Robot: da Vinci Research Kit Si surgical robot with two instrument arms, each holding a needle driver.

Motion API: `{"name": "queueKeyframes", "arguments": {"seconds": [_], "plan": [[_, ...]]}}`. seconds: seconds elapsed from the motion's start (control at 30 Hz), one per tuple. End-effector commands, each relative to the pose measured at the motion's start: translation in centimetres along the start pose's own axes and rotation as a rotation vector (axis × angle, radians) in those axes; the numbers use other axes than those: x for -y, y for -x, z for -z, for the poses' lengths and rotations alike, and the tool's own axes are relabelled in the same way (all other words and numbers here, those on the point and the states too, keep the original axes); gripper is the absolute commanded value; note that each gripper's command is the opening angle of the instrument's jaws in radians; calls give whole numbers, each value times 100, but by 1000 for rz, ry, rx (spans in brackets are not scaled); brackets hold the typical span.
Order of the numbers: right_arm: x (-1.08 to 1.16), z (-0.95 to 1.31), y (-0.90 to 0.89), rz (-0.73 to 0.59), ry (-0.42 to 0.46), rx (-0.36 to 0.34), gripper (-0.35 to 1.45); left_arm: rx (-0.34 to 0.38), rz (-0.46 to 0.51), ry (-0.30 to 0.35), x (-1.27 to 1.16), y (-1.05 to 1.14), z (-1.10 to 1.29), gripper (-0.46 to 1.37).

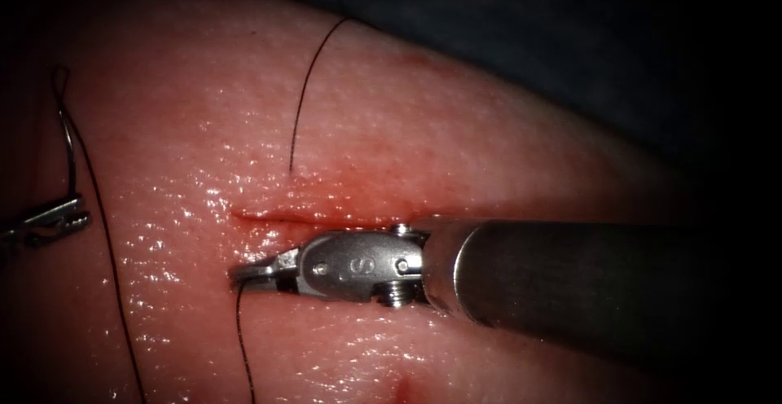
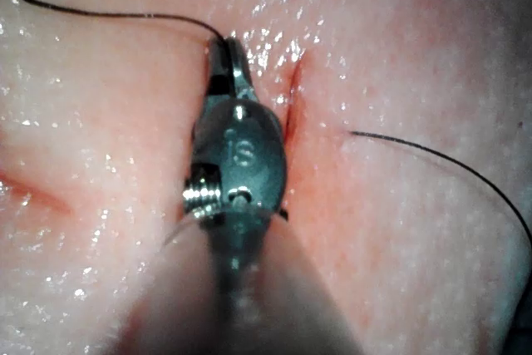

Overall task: Wound Closure
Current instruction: Grasp the long suture end with the right jaws and extract the suture from the incision.

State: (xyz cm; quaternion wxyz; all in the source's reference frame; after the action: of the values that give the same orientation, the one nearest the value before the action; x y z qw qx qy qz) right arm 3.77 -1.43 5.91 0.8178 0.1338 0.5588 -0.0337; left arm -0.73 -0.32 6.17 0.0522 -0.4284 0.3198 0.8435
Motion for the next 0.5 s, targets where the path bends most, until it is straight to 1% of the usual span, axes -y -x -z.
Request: {"name": "queueKeyframes", "arguments": {"seconds": [0.03,0.23,0.5], "plan": [[1,1,-1,-1,-1,1,-35,0,0,5,0,0,0,-35],[0,3,-4,-11,-5,4,-35,0,0,5,0,0,0,-35],[2,4,-4,-23,-11,26,-35,0,0,5,0,0,0,-35]]}}
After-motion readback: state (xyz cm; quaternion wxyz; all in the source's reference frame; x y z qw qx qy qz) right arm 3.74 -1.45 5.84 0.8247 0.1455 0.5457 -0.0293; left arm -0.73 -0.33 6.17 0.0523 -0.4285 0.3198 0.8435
